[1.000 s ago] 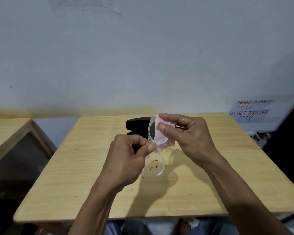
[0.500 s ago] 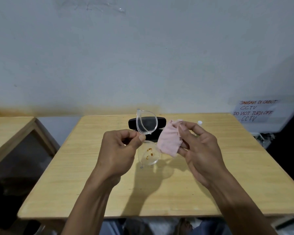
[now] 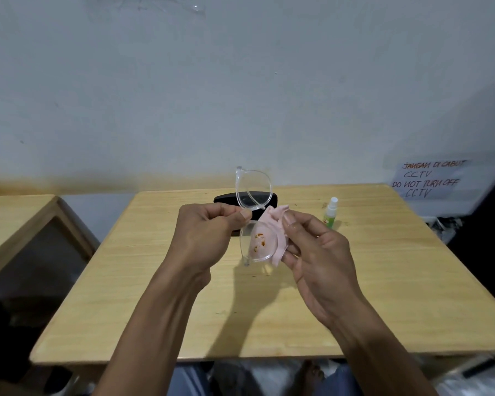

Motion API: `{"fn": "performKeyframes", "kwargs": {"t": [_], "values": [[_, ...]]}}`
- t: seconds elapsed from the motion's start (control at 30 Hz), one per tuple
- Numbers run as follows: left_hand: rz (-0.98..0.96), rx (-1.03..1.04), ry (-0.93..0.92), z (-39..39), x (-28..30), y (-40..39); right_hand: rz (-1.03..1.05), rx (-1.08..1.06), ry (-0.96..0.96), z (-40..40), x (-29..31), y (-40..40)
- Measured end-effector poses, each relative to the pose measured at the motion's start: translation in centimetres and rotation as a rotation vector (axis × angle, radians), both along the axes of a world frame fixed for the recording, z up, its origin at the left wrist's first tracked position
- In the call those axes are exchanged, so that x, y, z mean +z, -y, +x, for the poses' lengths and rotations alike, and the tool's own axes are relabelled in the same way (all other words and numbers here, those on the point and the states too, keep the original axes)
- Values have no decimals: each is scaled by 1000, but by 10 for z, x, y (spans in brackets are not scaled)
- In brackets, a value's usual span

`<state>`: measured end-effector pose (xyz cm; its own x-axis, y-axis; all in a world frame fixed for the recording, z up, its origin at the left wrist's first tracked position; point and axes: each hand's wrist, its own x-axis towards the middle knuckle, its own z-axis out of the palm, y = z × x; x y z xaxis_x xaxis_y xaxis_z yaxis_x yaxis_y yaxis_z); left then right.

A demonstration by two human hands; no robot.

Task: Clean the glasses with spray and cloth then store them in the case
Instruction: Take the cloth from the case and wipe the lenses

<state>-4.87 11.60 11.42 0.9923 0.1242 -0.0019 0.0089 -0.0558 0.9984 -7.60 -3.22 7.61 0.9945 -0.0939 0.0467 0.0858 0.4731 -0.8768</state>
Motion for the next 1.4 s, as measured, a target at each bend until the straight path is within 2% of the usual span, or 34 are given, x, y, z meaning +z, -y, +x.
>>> {"fn": "performKeyframes", "kwargs": {"t": [0.1,0.27,0.87,1.03,1.13,1.27,1.4], "values": [[-25,-3,-11,-1,6,6,-69,-21,26,-1,-1,-3],[-64,-11,-39,-3,11,12,-318,-181,132,-3,-8,-9],[7,-62,-18,-3,12,8,-286,-156,68,7,-4,-4],[-39,11,23,1,9,9,-242,-131,51,9,2,-11],[-63,51,37,4,7,8,-299,-113,64,9,3,-12],[5,-4,66,4,9,3,-397,-117,90,6,2,-6],[65,-8,99,6,8,0,-321,-160,67,4,0,1]]}}
